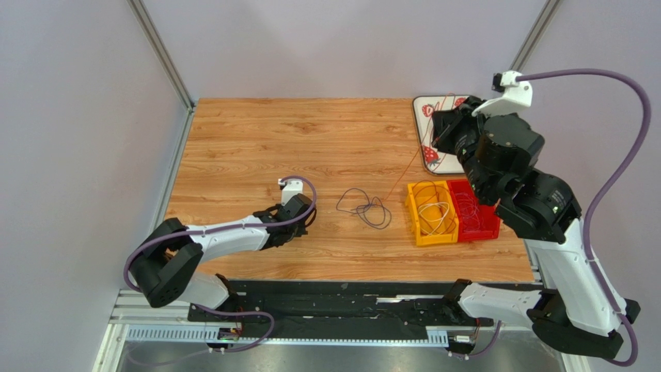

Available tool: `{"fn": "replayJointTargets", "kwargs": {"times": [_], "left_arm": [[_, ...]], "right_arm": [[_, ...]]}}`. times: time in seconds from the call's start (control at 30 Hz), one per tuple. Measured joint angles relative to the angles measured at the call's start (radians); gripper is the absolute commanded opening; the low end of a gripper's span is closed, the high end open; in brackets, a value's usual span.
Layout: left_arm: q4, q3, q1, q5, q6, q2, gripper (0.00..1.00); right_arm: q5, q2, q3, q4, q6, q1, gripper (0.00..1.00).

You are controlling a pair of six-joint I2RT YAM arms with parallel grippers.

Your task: Untangle the cables

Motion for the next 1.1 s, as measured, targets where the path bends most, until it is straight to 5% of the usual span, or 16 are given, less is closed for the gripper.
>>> {"fn": "replayJointTargets", "kwargs": {"times": [0.73, 1.1], "left_arm": [[0.037, -0.037, 0.0, 0.013, 0.002, -0.05, 0.0], [0.037, -0.037, 0.0, 0.013, 0.002, -0.05, 0.0]], "right_arm": [[0.045, -0.394, -0.592, 0.119, -0.087, -0.002, 0.0], [0.069, -0.444, -0.805, 0.194, -0.148, -0.002, 0.0]]}}
